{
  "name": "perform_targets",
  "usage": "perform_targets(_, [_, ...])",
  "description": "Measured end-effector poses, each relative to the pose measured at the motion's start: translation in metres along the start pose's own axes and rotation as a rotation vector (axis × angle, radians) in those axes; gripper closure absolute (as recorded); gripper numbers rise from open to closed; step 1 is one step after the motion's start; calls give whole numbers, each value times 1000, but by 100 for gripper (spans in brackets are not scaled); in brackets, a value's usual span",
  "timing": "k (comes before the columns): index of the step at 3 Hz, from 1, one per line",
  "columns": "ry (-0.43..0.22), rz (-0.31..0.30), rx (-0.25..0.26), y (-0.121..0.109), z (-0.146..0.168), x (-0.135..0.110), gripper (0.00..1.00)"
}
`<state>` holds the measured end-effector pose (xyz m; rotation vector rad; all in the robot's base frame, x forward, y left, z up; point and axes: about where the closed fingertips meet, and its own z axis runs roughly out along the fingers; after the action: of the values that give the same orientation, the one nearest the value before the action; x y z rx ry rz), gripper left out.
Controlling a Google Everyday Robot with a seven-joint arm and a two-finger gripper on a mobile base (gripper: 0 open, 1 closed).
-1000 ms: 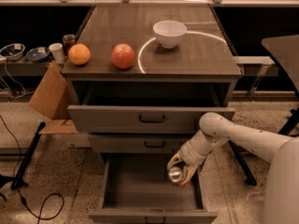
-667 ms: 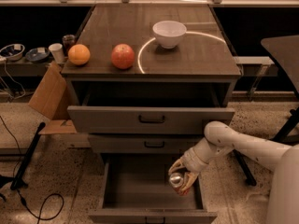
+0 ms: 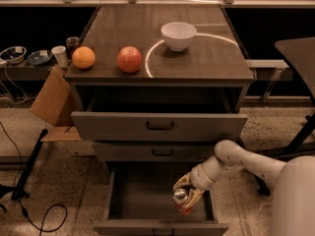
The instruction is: Place coke can into bottom drawer
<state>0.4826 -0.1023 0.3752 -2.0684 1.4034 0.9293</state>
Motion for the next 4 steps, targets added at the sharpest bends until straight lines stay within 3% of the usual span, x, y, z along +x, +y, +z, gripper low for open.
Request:
perform_targets(1, [-74,48,1,-5,20,19,100])
perform_targets(2, [-158,99,42,-14,44,44,100])
perform_targets(3, [-202,135,78,-16,53,58,100])
perform_targets(4, [-259,204,164,-17,59,73,100])
